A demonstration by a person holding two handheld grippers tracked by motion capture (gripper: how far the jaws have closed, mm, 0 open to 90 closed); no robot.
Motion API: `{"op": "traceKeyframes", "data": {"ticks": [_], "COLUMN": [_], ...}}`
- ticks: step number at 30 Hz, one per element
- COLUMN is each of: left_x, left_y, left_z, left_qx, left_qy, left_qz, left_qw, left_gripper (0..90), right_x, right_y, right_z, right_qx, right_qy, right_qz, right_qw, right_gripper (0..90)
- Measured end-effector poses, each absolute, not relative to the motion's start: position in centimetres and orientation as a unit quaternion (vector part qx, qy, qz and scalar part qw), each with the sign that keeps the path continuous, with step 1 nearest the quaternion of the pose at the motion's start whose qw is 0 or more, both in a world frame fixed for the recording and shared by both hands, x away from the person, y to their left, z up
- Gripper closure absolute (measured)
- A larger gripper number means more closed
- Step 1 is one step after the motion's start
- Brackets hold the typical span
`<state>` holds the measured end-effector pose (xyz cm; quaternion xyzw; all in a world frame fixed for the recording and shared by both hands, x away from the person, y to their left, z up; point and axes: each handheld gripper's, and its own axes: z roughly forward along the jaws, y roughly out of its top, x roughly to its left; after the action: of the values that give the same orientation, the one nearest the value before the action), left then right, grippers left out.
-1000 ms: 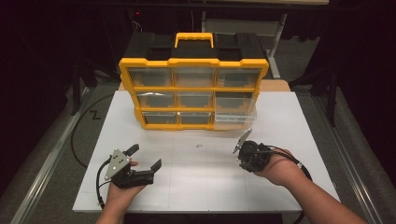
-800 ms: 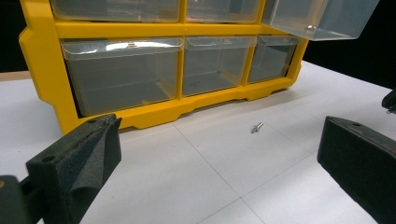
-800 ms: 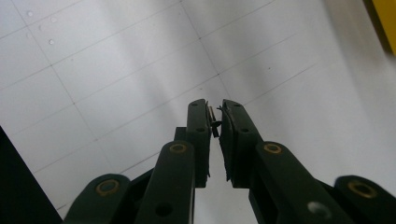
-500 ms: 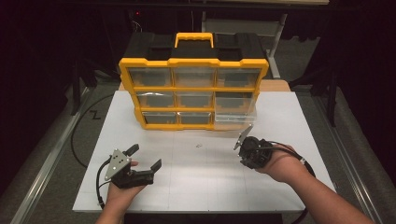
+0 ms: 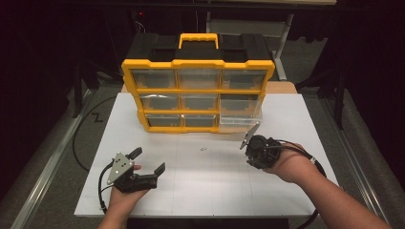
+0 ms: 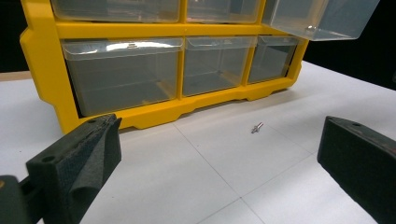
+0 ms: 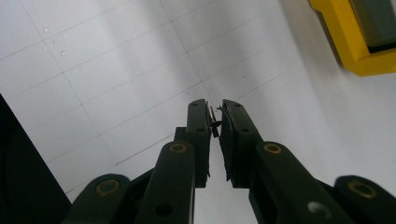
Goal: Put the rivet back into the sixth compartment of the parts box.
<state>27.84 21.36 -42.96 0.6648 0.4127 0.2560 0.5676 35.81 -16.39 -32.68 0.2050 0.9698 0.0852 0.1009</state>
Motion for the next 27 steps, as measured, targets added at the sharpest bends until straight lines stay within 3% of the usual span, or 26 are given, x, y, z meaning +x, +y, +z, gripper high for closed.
{"op": "traceKeyframes", "data": {"ticks": [27], "left_x": [27.8], "left_y": [21.5], "left_z": [-42.9], "left_qx": [0.661], "left_qy": [0.415], "left_qz": [0.256], "left_qw": [0.571], "left_gripper": [0.4], "right_x": [36.2], "right_y": [-16.0], "right_z": [-28.6], "right_qx": [0.199], "right_qy": [0.97], "right_qz": [0.089], "right_qw": [0.107], "right_gripper": [84.3]}}
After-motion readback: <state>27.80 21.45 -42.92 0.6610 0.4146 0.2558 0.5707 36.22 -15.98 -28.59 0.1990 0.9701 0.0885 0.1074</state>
